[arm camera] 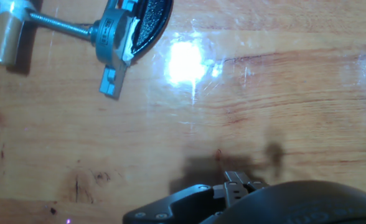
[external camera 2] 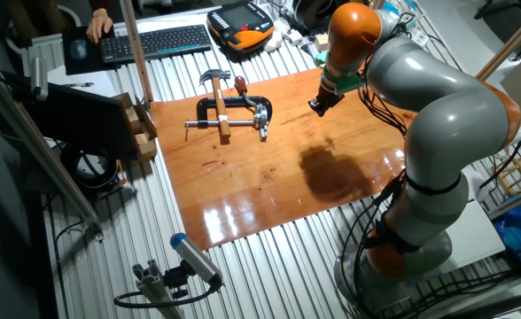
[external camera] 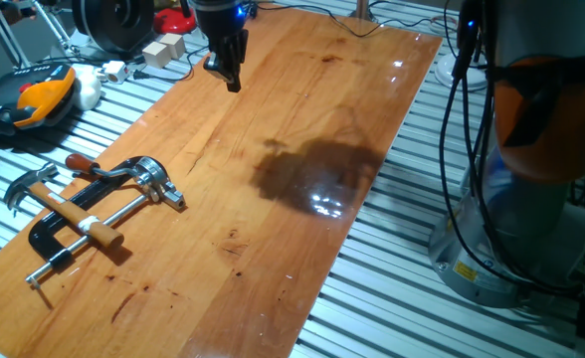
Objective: Pull up the lever
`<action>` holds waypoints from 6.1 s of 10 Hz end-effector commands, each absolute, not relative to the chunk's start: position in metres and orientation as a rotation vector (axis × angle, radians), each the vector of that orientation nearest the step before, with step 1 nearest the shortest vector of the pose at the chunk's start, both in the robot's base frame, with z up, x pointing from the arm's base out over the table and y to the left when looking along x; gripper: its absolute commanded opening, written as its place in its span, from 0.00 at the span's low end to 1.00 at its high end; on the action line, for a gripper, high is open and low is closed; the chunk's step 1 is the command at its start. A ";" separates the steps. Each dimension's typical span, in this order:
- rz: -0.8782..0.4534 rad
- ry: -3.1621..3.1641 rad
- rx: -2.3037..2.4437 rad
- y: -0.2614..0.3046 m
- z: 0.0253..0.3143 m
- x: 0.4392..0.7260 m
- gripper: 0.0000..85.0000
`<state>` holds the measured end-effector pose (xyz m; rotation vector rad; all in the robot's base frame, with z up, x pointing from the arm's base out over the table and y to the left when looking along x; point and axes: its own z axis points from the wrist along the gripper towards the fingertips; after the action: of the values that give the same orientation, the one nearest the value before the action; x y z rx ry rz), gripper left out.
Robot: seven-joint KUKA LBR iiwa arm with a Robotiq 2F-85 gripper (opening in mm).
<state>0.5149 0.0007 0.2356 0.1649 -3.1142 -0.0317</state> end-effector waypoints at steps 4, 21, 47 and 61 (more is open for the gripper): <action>0.012 -3.135 0.244 0.001 0.236 0.515 0.00; -0.024 -3.142 -0.018 0.001 0.236 0.515 0.00; 0.005 -3.200 0.026 0.001 0.236 0.515 0.00; -0.050 -3.161 0.090 0.001 0.236 0.515 0.00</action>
<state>0.5150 0.0007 0.2356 0.0889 -3.1610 -0.0507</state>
